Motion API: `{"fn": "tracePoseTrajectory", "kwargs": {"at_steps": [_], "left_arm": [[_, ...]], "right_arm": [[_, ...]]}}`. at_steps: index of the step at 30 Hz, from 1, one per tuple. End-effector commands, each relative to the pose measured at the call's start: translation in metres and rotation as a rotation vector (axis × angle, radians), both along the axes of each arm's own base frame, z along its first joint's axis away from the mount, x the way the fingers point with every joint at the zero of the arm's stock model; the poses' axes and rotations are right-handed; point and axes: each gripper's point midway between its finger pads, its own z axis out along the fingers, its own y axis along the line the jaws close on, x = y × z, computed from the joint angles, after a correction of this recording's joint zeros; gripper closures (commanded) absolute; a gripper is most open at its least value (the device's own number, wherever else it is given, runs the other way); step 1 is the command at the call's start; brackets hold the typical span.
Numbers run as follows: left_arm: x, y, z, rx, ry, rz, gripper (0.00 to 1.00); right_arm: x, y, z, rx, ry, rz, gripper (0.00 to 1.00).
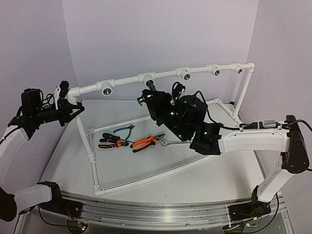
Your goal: Install the water faucets
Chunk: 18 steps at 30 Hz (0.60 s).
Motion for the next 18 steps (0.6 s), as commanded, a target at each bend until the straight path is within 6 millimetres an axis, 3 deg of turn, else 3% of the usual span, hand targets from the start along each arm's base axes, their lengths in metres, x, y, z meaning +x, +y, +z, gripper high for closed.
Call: {"fn": "tracePoseTrajectory", "kwargs": {"at_steps": [1, 4, 8, 14, 18], "left_arm": [[-0.020, -0.024, -0.019, -0.016, 0.051, -0.154, 1.00], [-0.020, -0.024, -0.019, -0.017, 0.051, -0.155, 1.00], [-0.020, -0.024, -0.020, -0.018, 0.055, -0.157, 1.00], [-0.018, -0.025, -0.020, -0.020, 0.054, -0.159, 1.00], [-0.017, -0.025, -0.020, -0.020, 0.054, -0.161, 1.00]], "right_arm": [[0.010, -0.006, 0.007, 0.192, 0.090, 0.023, 0.52], [0.004, -0.012, 0.014, 0.175, 0.061, 0.034, 0.28], [-0.005, -0.021, 0.023, 0.152, 0.024, 0.050, 0.14], [-0.027, -0.060, 0.039, 0.069, -0.062, 0.022, 0.11], [-0.045, -0.085, 0.045, -0.211, -0.145, 0.028, 0.11]]}}
